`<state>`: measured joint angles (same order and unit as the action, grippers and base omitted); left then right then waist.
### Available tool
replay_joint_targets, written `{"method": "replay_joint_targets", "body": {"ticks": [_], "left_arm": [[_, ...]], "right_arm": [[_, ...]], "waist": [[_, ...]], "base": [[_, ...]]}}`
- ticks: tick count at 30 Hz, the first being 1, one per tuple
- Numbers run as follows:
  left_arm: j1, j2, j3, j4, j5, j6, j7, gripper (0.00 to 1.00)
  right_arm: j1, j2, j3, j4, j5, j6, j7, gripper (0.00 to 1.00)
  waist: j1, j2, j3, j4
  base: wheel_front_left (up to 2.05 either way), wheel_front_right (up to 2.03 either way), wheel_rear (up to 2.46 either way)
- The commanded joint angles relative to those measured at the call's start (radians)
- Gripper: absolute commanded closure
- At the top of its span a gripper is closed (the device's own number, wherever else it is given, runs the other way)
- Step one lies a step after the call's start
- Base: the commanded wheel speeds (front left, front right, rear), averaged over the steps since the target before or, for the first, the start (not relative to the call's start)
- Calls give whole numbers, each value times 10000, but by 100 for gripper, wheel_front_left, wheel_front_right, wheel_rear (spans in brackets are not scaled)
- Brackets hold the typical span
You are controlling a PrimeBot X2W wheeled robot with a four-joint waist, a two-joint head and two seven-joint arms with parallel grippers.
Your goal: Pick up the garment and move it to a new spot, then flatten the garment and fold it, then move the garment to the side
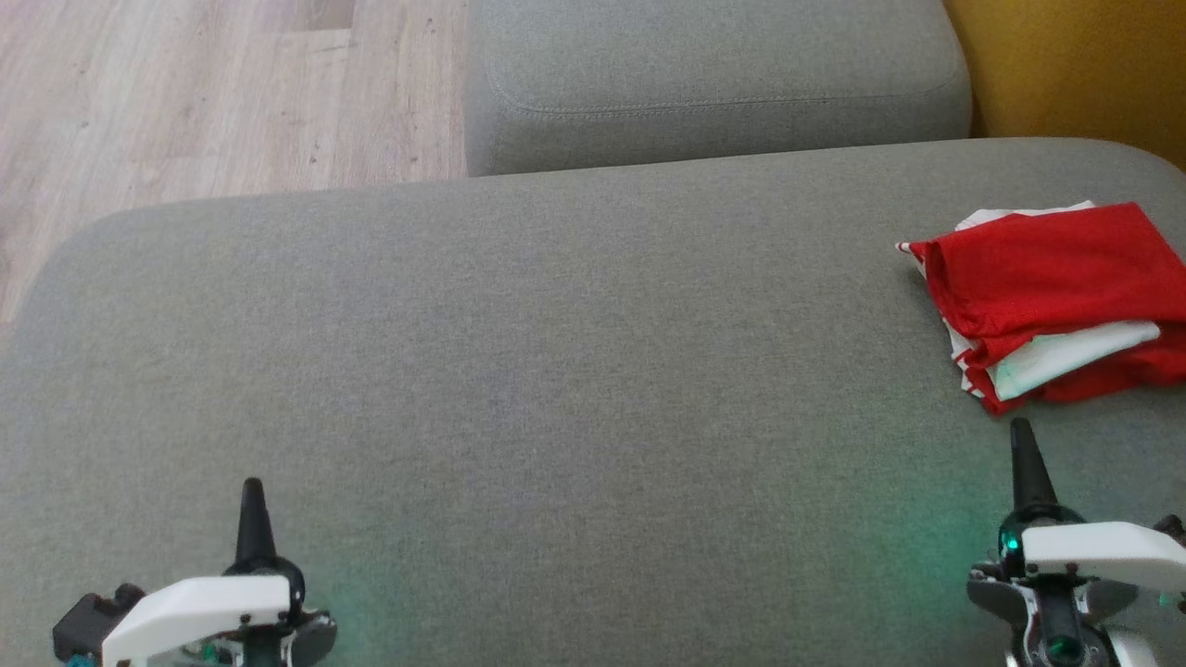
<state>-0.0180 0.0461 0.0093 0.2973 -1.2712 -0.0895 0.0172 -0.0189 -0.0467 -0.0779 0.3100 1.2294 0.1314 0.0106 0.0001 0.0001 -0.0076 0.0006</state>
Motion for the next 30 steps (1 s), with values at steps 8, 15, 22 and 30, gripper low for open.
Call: {"method": "replay_joint_targets", "body": {"ticks": [8, 15, 22, 30], "left_arm": [[-605, 34, 513, -394, -889, -157, 238, 100], [-690, 36, 665, -430, -1602, -230, 444, 100], [-775, 38, 817, -465, -2316, -303, 651, 100], [-872, 40, 990, -506, -3131, -387, 887, 100]], "right_arm": [[-657, -87, 13, -460, 1038, -6, 265, 100], [-722, -86, -76, -516, 1843, -6, 469, 100], [-787, -85, -165, -572, 2646, -7, 673, 100], [-862, -85, -268, -636, 3565, -7, 907, 100]], "waist": [[-1, -1, 25, -1], [-1, -1, 48, -3], [-1, -1, 72, -4], [-1, -1, 99, -6]], "base": [[0, 0, 0], [0, 0, 0], [0, 0, 0], [0, 0, 0]]}}
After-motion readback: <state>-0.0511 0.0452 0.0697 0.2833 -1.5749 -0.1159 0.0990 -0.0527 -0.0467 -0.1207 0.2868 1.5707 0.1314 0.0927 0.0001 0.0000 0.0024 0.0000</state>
